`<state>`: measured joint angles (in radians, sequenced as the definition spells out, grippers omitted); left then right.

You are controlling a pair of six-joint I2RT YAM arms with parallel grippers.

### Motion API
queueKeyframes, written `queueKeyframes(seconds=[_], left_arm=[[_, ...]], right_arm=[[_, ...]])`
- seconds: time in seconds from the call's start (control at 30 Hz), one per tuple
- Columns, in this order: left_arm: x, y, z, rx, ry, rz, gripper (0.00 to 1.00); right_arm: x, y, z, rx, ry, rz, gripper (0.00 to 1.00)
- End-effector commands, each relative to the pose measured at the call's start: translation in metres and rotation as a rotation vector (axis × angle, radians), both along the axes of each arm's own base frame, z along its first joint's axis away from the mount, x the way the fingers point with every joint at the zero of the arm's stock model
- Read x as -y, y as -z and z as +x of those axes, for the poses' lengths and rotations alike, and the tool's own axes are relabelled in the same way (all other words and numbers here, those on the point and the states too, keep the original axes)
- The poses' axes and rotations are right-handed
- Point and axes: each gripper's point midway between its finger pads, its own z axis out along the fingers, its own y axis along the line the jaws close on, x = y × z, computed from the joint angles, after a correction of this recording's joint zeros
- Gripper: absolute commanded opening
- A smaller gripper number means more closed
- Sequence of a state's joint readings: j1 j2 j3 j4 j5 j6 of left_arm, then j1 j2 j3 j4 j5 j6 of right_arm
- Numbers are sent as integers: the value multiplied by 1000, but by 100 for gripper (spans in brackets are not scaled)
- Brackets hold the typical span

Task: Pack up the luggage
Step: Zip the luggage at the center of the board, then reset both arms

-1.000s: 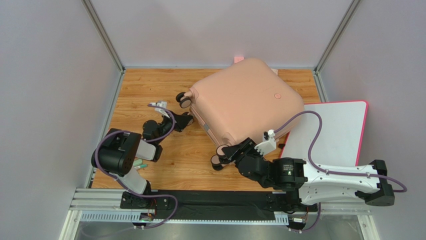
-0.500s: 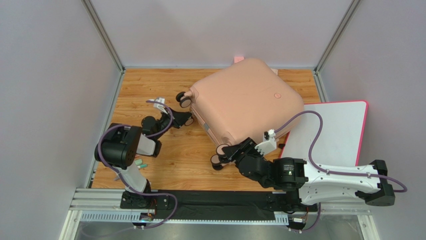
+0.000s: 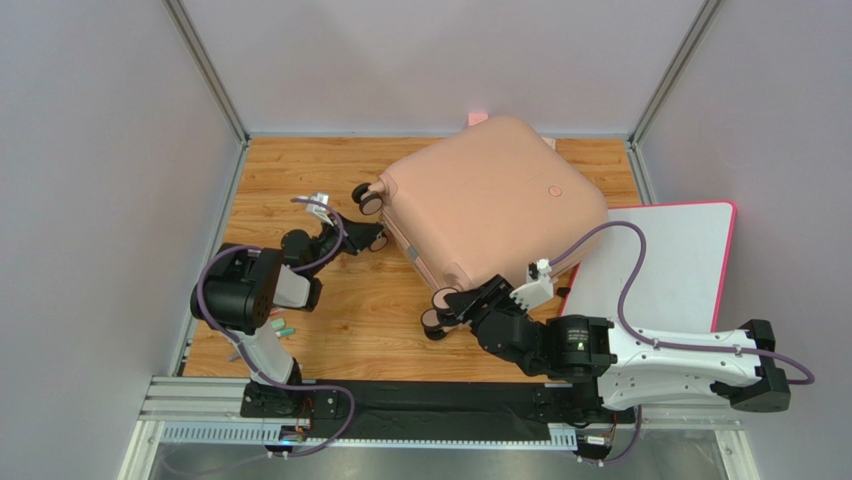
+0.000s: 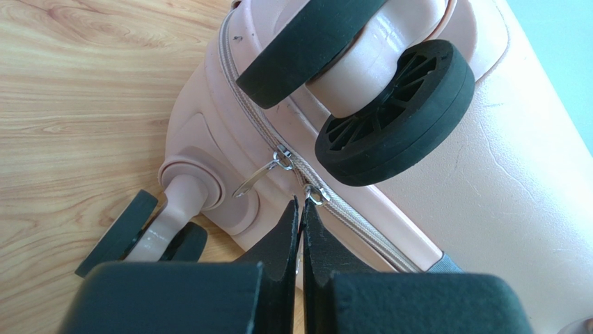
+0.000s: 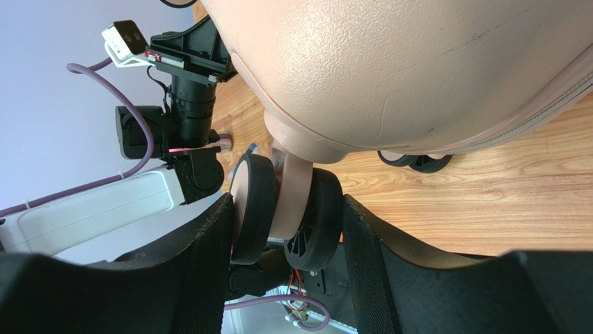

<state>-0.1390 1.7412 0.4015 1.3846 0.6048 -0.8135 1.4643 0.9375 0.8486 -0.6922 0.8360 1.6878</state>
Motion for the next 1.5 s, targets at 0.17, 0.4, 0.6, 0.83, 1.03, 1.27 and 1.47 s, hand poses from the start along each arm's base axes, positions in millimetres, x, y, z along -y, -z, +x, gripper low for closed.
queueKeyframes(seconds=[0.17,0.4,0.6,0.83,1.03,1.27,1.47], left_arm=[[-54,-38,20,167,-264,-14,19],[-56,-5,-9,31,-265,14,58],[-58,13,-30,-94,-253,99,63],[-89,-1,-57,-225,-337,378,67],[-85,-36,-82,-197,-336,336,74],[-74,-56,-100,-270,-246,363,74],[-72,-90,-125,-175,-224,370,74]], right_arm=[[11,-9,1,51,-1,-82,0],[21,-2,4,57,17,-160,3],[34,-4,6,75,25,-252,30],[54,-4,8,92,36,-381,85],[77,-12,11,100,53,-520,100],[117,-29,19,174,108,-588,100],[159,-53,27,284,143,-540,100]])
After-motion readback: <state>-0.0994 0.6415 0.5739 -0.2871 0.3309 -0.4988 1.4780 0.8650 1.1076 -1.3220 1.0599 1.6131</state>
